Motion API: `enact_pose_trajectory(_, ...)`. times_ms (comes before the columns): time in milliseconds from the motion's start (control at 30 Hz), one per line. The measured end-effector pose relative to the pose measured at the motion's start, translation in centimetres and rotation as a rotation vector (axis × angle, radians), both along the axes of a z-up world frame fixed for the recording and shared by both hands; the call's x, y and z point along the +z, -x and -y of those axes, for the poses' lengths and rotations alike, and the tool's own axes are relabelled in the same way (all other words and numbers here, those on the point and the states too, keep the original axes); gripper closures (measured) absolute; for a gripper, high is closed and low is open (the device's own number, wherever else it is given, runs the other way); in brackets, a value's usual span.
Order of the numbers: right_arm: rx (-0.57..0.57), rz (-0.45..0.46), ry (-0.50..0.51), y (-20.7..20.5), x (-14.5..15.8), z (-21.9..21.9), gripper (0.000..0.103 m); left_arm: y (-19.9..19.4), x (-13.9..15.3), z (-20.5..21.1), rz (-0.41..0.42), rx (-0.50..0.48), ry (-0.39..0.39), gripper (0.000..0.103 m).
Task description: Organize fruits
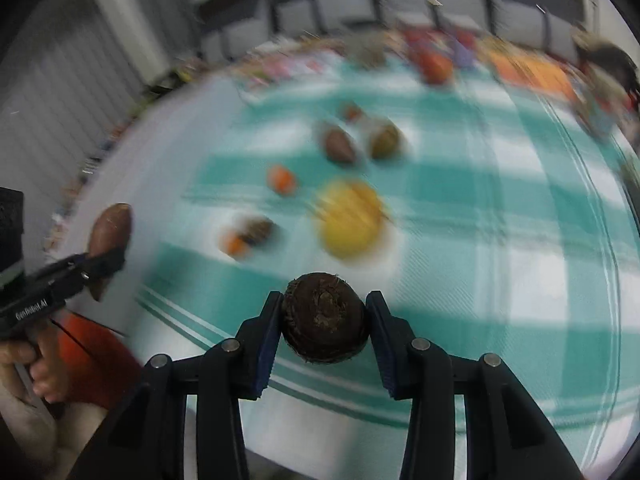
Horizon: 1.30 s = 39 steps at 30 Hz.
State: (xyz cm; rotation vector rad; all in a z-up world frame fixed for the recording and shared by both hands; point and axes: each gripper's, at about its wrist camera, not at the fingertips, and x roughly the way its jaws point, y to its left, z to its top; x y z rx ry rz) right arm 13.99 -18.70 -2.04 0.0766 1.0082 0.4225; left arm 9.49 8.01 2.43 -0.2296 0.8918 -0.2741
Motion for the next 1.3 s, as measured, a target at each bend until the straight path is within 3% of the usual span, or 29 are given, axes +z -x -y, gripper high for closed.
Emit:
enact_pose_trajectory(133,0.175,0.076,-0.083,-0.6,5.5,-8.6,0.061,0.3,3.2,-6.0,0.013,0.106,-0.025,0.063)
enact_pose_trajectory(267,0.354,0.046,-0.153,-0.5,7.3,-18.3,0.061,0.4,1.7,-12.6,-0.061,0.254,-0.103,0.063)
enact_pose_trajectory(433,0.456,-0.037,-0.117,-0.7,4.8,-27.4,0.061,1.4,-2.3,-18.3,-0.184,0.382,-0.167,0.063)
enact_pose_trajectory(600,0.446,-0.127,-0.057,-1.9,0.7,-30.8,0.060,1.7,-4.6,-20.2,-0.235,0.439,-0.204,0.060)
enact_pose_trajectory(633,0.437,-0.128,-0.054,-2.3,0.4,-31.0,0.055,1.6,-4.5,-20.4,-0.223,0.455,-0.220,0.053)
enact_pose_trajectory(667,0.414,-0.115,-0.062,-2.5,0.6,-30.9,0.046,1.6,-4.1,-20.5,-0.209,0.468,-0.227,0.039)
enact_pose_trajectory(733,0.369,-0.078,-0.098,-2.7,1.9,-29.9,0.029,2.0,-2.6,-20.6,-0.158,0.497,-0.214,0.025)
enact_pose_trajectory(767,0.350,-0.051,-0.114,-2.7,2.7,-29.0,0.022,2.2,-2.0,-20.5,-0.134,0.507,-0.203,0.024)
enact_pose_trajectory(867,0.315,0.050,-0.113,-2.6,5.4,-26.2,0.017,1.9,0.4,-19.0,-0.061,0.484,-0.162,0.024)
enact_pose_trajectory(1000,0.237,0.182,-0.067,-0.6,7.0,-20.1,0.008,1.7,3.1,-12.6,0.056,0.348,-0.137,0.020)
enact_pose_trajectory(1167,0.076,0.246,0.073,3.1,3.5,-11.4,0.005,2.1,2.4,-2.2,0.125,0.132,-0.091,0.017)
enact_pose_trajectory(1300,-0.083,0.209,0.201,5.5,-1.6,-4.5,0.005,1.8,-2.9,5.0,0.045,0.041,-0.100,0.017)
